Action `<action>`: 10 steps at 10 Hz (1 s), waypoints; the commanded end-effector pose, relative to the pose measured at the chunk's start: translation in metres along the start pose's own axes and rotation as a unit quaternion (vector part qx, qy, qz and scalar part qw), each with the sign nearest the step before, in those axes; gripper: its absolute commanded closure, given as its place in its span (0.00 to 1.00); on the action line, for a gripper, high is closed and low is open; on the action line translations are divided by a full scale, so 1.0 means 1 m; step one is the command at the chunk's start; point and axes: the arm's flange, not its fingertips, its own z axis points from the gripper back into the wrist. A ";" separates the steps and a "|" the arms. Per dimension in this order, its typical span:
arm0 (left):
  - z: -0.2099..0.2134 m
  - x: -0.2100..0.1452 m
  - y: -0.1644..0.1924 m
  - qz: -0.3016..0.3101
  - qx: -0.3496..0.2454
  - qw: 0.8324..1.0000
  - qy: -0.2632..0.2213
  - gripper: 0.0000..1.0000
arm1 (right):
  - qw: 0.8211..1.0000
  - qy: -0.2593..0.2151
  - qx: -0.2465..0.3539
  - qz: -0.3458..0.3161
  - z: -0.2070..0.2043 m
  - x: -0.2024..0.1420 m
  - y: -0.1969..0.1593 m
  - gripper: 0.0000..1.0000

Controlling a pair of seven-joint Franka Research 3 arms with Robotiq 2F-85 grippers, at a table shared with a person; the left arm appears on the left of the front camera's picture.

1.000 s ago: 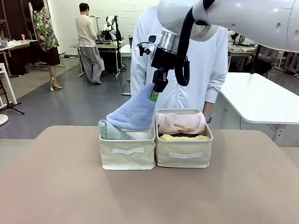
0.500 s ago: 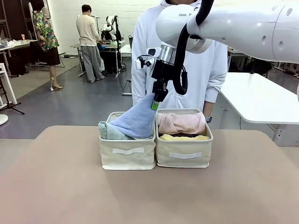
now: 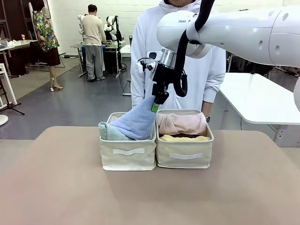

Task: Sort the towels based on their folding style.
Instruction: Pick up another triangle-folded towel from the table and place it in the left Fabric basket.

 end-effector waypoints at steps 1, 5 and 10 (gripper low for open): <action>0.001 -0.001 0.001 -0.013 0.000 1.000 -0.008 0.00 | 0.999 -0.007 -0.043 0.011 0.000 -0.003 -0.003 0.88; 0.001 -0.001 0.001 -0.013 0.000 1.000 -0.008 0.00 | 0.995 0.040 -0.094 0.020 -0.013 0.003 -0.025 0.88; 0.001 -0.001 0.001 -0.013 0.000 1.000 -0.008 0.00 | 0.990 0.077 -0.115 0.017 -0.022 0.007 -0.047 0.88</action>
